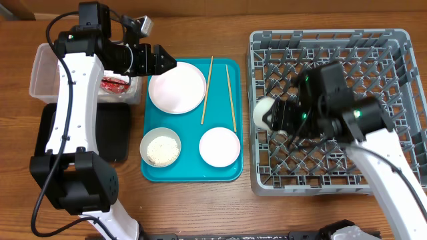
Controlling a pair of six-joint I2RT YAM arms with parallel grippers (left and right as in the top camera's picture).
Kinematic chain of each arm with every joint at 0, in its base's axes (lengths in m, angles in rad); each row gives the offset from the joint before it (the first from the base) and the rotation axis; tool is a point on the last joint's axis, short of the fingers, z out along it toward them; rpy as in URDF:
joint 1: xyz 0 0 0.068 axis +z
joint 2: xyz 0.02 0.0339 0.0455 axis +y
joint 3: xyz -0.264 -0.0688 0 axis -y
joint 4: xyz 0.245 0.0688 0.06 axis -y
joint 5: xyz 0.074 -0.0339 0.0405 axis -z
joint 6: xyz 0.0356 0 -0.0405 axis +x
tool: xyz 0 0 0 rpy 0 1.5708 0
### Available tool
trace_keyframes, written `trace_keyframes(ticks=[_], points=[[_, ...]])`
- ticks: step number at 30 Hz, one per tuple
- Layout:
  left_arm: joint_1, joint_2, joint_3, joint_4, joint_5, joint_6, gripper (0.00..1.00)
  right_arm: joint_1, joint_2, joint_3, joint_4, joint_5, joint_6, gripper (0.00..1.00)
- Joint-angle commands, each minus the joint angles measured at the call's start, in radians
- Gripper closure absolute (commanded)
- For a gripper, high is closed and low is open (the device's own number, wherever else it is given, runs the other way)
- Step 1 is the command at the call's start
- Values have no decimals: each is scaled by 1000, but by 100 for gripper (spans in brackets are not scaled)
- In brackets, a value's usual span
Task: Sort waste into correct bins and load items into the dishwasher
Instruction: 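Place the white cup upside down in the dish rack with the right gripper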
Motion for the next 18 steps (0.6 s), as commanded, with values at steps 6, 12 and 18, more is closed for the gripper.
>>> trace_keyframes(ticks=[6, 12, 18], points=[[-8, -7, 20, 11, -148, -28, 28, 176, -18, 9, -280, 220, 302, 50], [-8, -7, 20, 7, -156, -27, 27, 216, -1, -39, -322, 195, 362, 50], [-8, -7, 20, 1, -174, -28, 27, 245, 77, -132, -262, 166, 384, 49]])
